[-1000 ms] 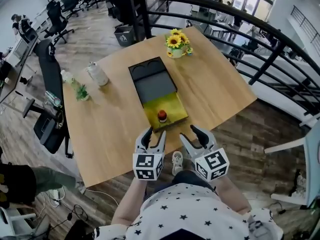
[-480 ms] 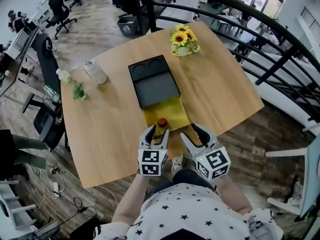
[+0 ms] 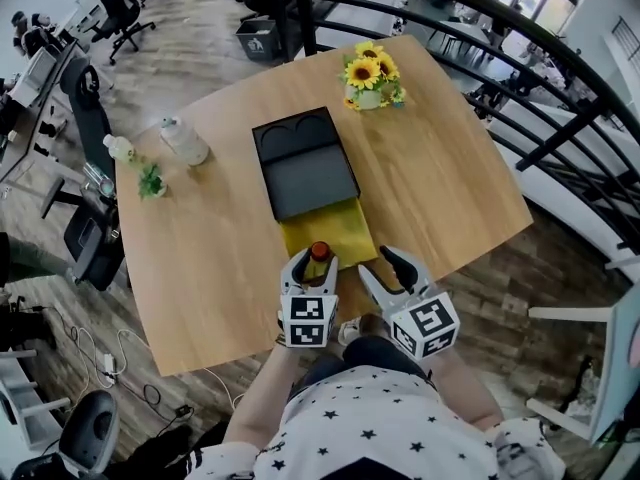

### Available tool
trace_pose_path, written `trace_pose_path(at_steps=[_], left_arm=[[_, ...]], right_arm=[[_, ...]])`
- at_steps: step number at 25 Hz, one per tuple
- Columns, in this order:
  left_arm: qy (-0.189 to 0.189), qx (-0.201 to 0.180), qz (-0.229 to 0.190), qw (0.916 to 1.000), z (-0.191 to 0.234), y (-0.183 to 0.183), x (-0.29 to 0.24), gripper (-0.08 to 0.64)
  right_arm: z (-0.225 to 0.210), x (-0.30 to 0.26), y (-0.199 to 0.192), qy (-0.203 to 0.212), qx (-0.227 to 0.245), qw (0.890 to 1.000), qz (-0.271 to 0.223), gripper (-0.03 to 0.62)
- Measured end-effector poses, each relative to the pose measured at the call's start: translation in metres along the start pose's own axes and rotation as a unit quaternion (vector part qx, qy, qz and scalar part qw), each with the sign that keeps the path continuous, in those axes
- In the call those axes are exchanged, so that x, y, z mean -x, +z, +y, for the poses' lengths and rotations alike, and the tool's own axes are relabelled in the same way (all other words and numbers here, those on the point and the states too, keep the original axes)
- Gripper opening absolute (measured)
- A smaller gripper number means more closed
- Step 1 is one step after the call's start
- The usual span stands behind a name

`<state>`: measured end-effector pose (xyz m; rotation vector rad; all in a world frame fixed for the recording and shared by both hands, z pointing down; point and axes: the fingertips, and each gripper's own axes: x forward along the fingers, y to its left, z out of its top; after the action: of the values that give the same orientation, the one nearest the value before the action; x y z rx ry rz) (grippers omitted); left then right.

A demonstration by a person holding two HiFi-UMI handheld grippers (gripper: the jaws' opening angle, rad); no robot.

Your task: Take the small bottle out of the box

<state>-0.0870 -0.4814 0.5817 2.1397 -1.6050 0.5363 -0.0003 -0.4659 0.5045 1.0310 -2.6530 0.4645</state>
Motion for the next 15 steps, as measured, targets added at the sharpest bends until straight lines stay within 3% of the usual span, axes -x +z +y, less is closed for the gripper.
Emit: trace_pose_path(at_steps=[10,15], left_arm=[[0.021,-0.007,0.01,0.9997,0.005,-0.001,-0.012,0.181],[0.041,-0.022,0.009,0.9989,0.01,-0.001,-0.011,0.146]], right_arm=[[-0.014,-0.004,0.0,-0.002,-0.004,1.0,0.003,0.179],[-0.012,-0.002,0.0,-0.005,-0.005,1.0,0.001,0.179]])
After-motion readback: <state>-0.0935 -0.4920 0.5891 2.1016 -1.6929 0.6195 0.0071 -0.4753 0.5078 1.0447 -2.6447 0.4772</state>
